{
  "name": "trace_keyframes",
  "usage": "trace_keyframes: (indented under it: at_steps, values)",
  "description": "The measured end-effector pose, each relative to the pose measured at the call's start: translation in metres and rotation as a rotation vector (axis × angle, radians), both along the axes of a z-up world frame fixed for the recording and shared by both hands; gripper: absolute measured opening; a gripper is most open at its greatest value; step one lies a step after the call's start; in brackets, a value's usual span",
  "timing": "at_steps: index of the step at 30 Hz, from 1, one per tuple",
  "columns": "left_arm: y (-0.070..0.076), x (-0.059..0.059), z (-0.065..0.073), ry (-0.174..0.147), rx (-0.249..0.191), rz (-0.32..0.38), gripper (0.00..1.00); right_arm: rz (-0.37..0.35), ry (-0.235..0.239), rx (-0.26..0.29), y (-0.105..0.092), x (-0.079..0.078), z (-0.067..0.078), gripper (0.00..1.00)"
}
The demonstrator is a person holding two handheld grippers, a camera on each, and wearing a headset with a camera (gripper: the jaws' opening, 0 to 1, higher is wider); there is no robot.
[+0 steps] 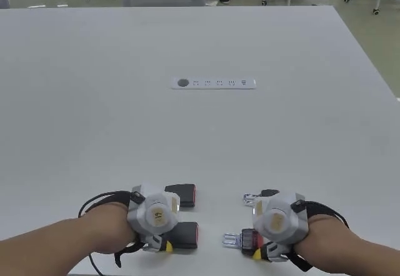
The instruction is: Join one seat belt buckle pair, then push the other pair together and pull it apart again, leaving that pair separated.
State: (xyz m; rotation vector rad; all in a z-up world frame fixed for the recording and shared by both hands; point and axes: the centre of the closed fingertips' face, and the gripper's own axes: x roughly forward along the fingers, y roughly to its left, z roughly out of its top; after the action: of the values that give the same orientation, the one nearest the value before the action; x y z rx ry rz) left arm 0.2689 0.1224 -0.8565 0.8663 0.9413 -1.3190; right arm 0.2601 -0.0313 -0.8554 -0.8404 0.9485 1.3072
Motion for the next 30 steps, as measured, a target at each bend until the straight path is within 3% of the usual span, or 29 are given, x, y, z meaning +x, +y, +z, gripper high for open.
trace_keyframes:
  at_steps: [15, 30]
  values:
    - [0.0, 0.002, -0.001, 0.0, 0.006, 0.001, 0.32, 0.025, 0.003, 0.01, 0.034, 0.006, -0.001, 0.34]
    - [-0.001, 0.002, -0.001, -0.001, 0.015, -0.001, 0.32, 0.052, -0.01, 0.021, 0.049, 0.007, 0.001, 0.33]
